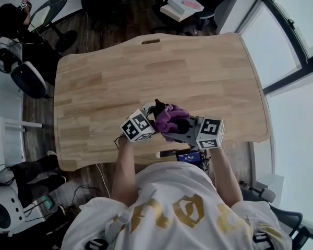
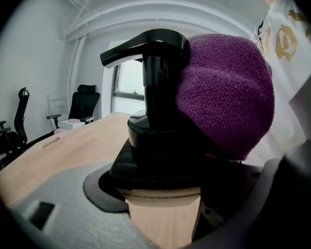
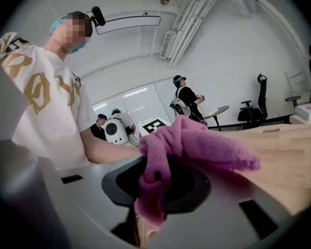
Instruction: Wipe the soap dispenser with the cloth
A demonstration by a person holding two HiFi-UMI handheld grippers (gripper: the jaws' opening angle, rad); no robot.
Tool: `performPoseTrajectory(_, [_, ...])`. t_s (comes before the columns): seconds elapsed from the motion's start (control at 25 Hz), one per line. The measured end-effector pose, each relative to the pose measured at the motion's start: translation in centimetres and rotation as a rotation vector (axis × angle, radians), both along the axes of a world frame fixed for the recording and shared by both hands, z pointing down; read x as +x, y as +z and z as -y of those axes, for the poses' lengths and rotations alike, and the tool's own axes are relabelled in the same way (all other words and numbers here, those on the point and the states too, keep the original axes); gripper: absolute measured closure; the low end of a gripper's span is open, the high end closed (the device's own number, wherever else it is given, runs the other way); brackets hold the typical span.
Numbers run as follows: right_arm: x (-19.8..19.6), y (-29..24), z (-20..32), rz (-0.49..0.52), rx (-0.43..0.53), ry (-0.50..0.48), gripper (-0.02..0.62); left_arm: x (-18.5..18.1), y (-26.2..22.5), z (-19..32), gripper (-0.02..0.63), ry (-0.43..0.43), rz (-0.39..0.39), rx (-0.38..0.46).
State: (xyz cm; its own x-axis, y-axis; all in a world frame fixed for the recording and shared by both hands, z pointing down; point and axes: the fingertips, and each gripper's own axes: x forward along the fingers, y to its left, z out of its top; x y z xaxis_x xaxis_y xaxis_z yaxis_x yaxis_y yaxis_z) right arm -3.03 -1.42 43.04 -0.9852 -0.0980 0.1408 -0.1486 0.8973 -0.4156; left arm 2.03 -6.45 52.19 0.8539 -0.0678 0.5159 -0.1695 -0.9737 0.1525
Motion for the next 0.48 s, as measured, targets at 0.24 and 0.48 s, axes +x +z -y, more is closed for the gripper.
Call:
performPoseTrajectory(0.24, [0.3, -1.5, 0.6, -0.010, 0.079, 0.026, 0.499, -0.2, -0.3, 0.3, 0.262, -0.009, -0.009, -0.002])
performPoseTrajectory(0.48, [0.4, -2.7, 0.8, -0.006, 0.114, 0.045, 0.499, -0.5, -0.1, 0.1, 0.262, -0.006, -0.002, -0.005])
